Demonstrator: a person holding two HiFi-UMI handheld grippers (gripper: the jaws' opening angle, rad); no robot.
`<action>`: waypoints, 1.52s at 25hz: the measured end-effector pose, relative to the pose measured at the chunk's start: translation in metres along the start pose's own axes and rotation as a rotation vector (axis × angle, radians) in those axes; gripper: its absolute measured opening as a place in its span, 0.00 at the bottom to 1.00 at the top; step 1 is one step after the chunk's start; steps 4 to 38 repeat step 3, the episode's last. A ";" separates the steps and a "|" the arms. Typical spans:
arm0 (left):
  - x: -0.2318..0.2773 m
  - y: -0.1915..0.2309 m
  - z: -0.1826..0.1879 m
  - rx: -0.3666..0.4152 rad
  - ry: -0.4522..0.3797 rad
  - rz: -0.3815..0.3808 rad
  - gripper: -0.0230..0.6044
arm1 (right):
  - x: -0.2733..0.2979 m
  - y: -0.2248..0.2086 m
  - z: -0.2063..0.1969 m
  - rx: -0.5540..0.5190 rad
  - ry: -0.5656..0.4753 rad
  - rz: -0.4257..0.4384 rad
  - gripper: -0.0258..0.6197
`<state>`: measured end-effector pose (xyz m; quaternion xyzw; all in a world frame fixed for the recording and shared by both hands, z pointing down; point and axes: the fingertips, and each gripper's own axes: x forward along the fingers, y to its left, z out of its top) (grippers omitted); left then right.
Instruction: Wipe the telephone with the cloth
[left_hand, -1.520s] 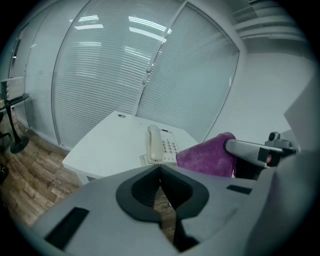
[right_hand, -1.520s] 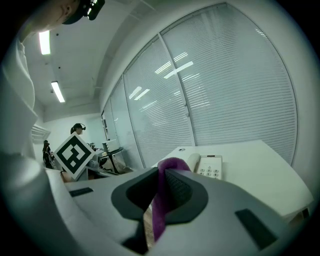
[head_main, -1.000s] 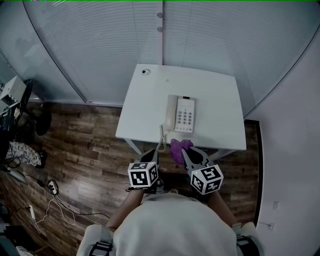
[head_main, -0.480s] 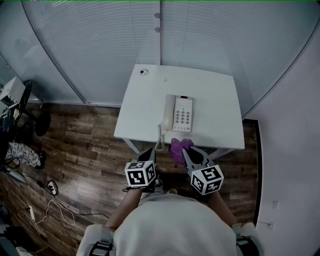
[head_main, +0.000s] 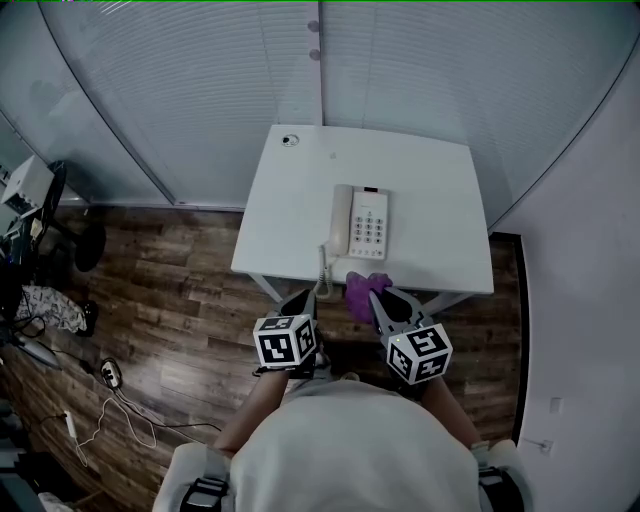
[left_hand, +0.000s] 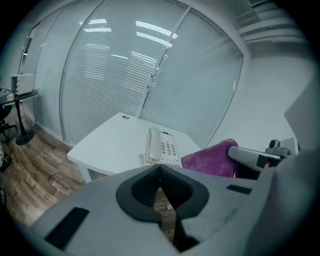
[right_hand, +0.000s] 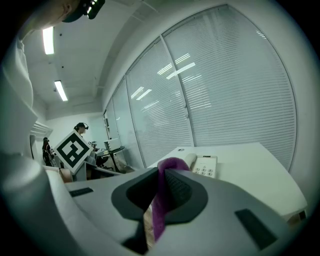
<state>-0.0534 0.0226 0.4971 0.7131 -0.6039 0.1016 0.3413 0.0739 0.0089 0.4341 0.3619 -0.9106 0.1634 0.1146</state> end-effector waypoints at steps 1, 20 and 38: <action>0.001 -0.001 0.001 0.001 -0.002 -0.003 0.07 | 0.000 -0.001 0.002 -0.005 -0.001 -0.001 0.11; 0.002 -0.003 0.004 0.001 -0.004 -0.006 0.07 | 0.001 -0.003 0.006 -0.016 -0.002 -0.002 0.11; 0.002 -0.003 0.004 0.001 -0.004 -0.006 0.07 | 0.001 -0.003 0.006 -0.016 -0.002 -0.002 0.11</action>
